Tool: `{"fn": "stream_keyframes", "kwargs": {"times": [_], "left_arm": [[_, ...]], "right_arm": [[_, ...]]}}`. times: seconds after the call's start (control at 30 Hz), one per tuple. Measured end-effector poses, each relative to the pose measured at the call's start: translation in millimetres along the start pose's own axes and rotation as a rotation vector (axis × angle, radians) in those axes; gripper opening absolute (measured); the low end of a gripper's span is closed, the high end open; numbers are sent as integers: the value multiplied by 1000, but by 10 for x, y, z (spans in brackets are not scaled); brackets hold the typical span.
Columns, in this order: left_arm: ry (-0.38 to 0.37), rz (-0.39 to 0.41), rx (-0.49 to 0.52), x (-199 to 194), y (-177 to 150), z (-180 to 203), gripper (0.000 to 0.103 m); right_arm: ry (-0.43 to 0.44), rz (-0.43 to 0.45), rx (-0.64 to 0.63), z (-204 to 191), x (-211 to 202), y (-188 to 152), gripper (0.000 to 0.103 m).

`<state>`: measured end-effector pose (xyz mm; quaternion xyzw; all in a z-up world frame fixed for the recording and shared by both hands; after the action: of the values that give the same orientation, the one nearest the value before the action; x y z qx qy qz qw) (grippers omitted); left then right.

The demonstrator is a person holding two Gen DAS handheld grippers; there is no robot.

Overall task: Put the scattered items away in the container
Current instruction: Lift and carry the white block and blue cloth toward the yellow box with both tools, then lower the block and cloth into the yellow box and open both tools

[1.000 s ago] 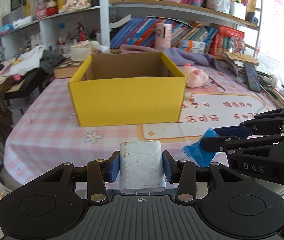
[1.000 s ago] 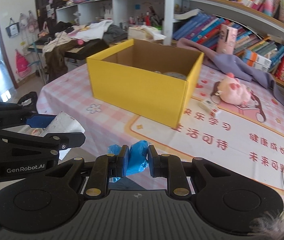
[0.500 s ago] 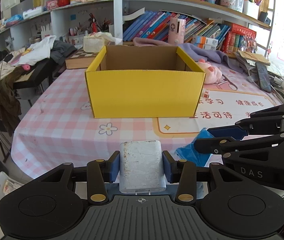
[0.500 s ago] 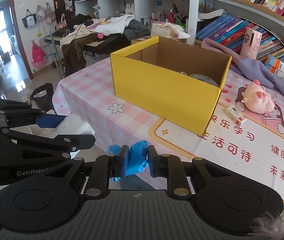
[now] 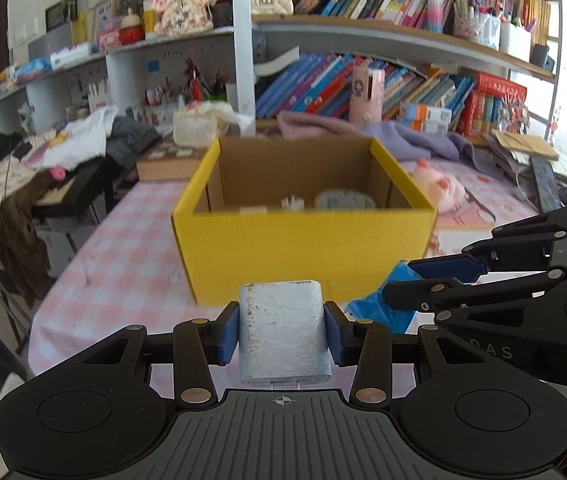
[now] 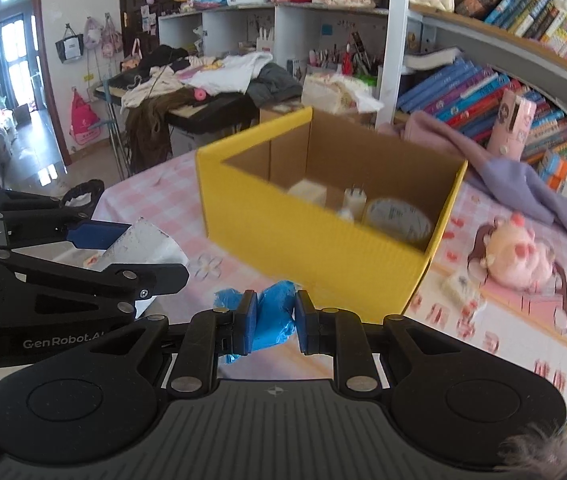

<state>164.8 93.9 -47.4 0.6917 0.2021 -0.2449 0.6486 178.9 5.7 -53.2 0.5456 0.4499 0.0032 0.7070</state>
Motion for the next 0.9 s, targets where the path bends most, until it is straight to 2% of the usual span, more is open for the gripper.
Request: {"fn": "stream_keyframes", "kwargs": {"times": [0.17,0.27,0.47,0.53,0.63,0.77,0.9], "left_arm": [[8,83,-11,72,378,-43,42],[-2,97,-21,190,592,-78,42],[2,112,19,515,1014,-106,42],[11,103,40,682,1148,-119,42],[-5,44,60,998,1279,-125,42],[-18,-56,134,1448,1385,-50,42],[-10,-105,233,1783,1441,61,42]], "right_arm": [[6,97,-13,198,21,346,19],[-6,148,-32,341,58,560,19],[-46,177,-49,734,310,924,19],[-53,165,-64,865,443,1028,19],[-59,127,-112,1020,696,1132,19],[-64,37,-233,1160,1085,1163,19],[-68,-72,-371,1215,1440,1070,19]]}}
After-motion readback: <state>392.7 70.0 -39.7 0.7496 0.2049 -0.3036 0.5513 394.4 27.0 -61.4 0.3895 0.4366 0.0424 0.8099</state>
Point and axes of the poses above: each gripper's, at about its wrist camera, not at the fingertips, and x roughly the way its jaws point, z to its right, y to its top, the point moved 9 cm from there along x, roughly the way its jaws point, and after that the axes turned 1 degree about x, right-handed, at the moved point
